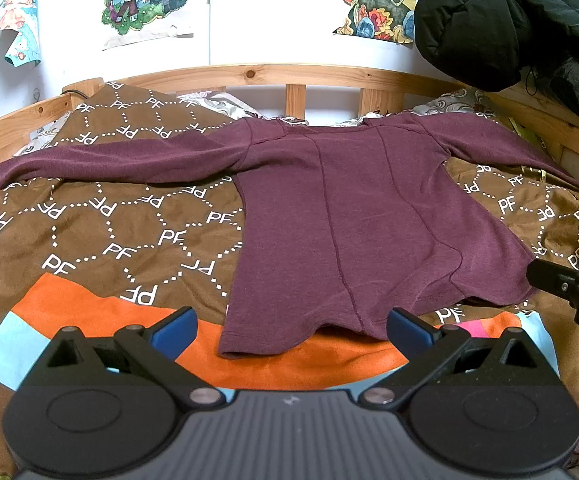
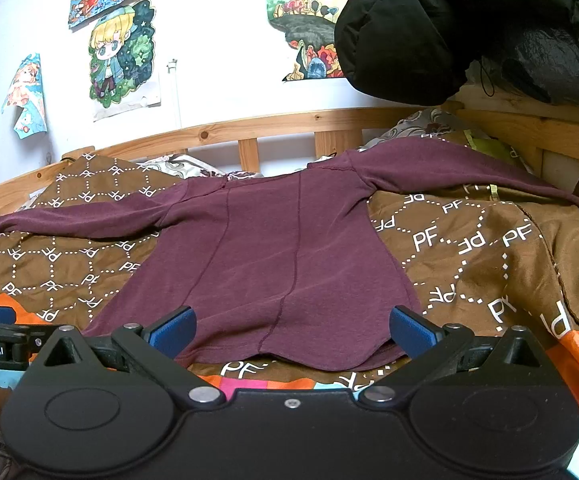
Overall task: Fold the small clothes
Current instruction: 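Reach the right gripper to the sleeve cuff and close on it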
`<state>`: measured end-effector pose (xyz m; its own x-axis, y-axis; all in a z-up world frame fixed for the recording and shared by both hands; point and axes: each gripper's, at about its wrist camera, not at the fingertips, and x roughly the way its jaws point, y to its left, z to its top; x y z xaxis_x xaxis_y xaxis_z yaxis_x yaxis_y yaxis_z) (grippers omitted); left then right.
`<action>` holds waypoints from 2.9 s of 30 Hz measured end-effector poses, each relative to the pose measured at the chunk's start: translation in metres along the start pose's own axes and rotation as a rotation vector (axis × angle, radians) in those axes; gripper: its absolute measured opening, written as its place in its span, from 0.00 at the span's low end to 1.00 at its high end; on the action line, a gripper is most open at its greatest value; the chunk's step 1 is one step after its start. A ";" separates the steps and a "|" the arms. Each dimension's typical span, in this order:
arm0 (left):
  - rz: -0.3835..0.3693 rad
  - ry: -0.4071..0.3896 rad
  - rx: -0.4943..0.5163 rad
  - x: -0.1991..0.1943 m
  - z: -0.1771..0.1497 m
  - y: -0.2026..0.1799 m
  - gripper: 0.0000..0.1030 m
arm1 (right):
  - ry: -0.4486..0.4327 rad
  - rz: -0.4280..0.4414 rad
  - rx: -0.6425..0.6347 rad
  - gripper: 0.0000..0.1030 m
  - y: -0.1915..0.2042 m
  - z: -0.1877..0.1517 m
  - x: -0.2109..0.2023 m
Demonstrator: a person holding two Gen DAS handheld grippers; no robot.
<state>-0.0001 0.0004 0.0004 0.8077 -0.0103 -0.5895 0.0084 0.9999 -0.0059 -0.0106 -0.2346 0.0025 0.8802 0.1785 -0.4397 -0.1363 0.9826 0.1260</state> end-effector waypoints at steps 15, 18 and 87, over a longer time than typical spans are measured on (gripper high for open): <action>0.007 0.045 -0.015 0.008 0.003 -0.001 0.99 | -0.002 -0.040 0.008 1.00 -0.005 0.002 0.001; 0.026 0.062 -0.016 0.015 0.012 -0.001 1.00 | 0.004 -0.071 0.010 1.00 -0.005 0.003 0.002; -0.073 0.095 0.144 0.174 0.160 -0.050 1.00 | -0.255 -0.819 0.702 0.04 -0.280 0.122 0.142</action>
<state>0.2347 -0.0512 0.0273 0.7428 -0.0763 -0.6652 0.1551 0.9861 0.0602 0.2074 -0.4902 0.0132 0.6650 -0.6070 -0.4352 0.7468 0.5370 0.3923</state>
